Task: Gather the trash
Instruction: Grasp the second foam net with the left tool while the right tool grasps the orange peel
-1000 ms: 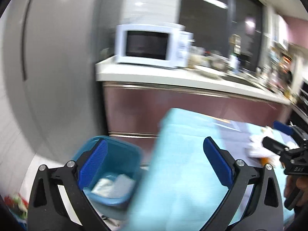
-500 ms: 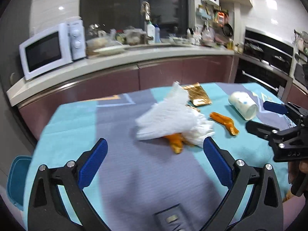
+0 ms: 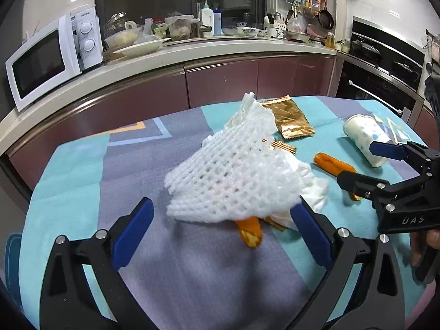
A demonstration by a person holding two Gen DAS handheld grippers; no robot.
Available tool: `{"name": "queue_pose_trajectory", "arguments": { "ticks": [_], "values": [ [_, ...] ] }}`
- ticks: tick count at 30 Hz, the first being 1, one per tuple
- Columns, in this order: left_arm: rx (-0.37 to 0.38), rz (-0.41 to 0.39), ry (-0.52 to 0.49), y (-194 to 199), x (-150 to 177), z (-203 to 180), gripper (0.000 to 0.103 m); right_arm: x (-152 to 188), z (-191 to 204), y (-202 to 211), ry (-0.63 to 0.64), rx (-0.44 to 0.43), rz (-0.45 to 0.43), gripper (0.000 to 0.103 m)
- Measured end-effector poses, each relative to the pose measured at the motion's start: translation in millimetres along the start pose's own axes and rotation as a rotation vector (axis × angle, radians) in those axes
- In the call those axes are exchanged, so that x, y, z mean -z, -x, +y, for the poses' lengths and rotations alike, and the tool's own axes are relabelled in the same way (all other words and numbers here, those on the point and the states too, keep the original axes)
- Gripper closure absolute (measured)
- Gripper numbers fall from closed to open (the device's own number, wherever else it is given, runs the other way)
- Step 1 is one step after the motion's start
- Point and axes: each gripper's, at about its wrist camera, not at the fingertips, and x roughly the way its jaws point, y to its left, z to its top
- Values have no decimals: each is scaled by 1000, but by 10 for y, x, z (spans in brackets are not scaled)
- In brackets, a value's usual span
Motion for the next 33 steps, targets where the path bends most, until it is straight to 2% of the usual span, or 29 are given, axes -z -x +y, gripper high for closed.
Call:
{"name": "queue_pose_trajectory", "arguments": {
  "ticks": [3, 5, 6, 8, 10, 12, 13, 15, 16, 17, 18, 19, 22, 25, 33],
  "values": [
    [-25, -10, -13, -14, -36, 29, 6, 3, -28, -64, -2, -1, 12, 12],
    [-37, -8, -4, -24, -44, 50, 16, 5, -41, -109, -5, -2, 24, 19],
    [-43, -8, -5, -33, -53, 57, 26, 6, -46, -121, -5, 0, 27, 23],
    [-46, 4, -3, -84, -70, 78, 32, 8, -59, -170, -9, -5, 43, 30],
    [-37, 15, 4, -135, -82, 107, 53, 3, -70, -206, -13, -10, 60, 42],
    [-25, 15, 13, -147, -79, 121, 58, -2, -85, -242, -21, -12, 74, 45],
    [-21, 13, 17, -145, -81, 131, 67, -2, -90, -255, -25, -11, 82, 48],
    [-18, 10, 16, -139, -87, 150, 73, -1, -96, -284, -28, -14, 95, 49],
    [-12, 12, 21, -143, -94, 169, 81, -2, -90, -287, -22, -12, 97, 51],
    [-7, 14, 29, -140, -94, 181, 85, -5, -83, -294, -16, -10, 101, 52],
    [-6, 11, 38, -130, -101, 201, 88, -11, -83, -295, -15, -7, 101, 60],
    [-3, 5, 43, -117, -102, 212, 89, -13, -85, -292, -12, -4, 99, 74],
    [15, -7, 68, -72, -99, 291, 91, -18, -49, -283, 16, -10, 105, 85],
    [13, -21, 75, -14, -97, 333, 91, -17, -36, -267, 24, -20, 102, 90],
    [16, -70, 100, 244, -63, 435, 91, 11, -62, -107, -1, -55, 66, 93]
  ]
}}
